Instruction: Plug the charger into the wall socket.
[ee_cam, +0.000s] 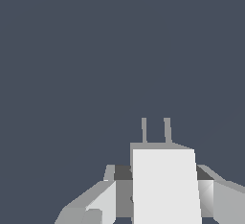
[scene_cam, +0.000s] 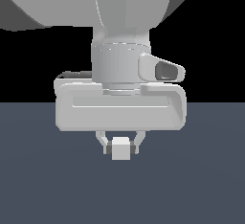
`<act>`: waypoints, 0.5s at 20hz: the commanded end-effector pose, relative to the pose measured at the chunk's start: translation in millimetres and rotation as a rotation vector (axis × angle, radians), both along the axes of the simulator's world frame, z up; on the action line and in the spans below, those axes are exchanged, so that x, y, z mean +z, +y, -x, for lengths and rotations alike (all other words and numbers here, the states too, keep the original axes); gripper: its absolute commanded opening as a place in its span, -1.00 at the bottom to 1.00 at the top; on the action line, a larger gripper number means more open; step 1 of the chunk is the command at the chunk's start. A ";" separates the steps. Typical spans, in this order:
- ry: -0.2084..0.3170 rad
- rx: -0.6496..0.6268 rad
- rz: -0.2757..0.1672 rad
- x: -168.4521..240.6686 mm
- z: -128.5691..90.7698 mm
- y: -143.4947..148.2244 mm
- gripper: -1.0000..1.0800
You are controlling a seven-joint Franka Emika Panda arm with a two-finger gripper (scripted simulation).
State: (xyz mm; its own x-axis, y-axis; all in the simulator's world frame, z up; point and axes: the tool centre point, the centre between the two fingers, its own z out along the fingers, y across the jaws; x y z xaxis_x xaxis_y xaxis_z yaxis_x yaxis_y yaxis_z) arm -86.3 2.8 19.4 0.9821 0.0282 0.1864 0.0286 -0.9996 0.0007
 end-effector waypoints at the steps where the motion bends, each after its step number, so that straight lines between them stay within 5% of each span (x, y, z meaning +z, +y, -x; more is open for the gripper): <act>1: -0.001 0.014 0.001 6.8 -7.2 -1.1 -1.00; 10: -0.002 0.109 0.001 47.4 -52.5 -3.1 -1.00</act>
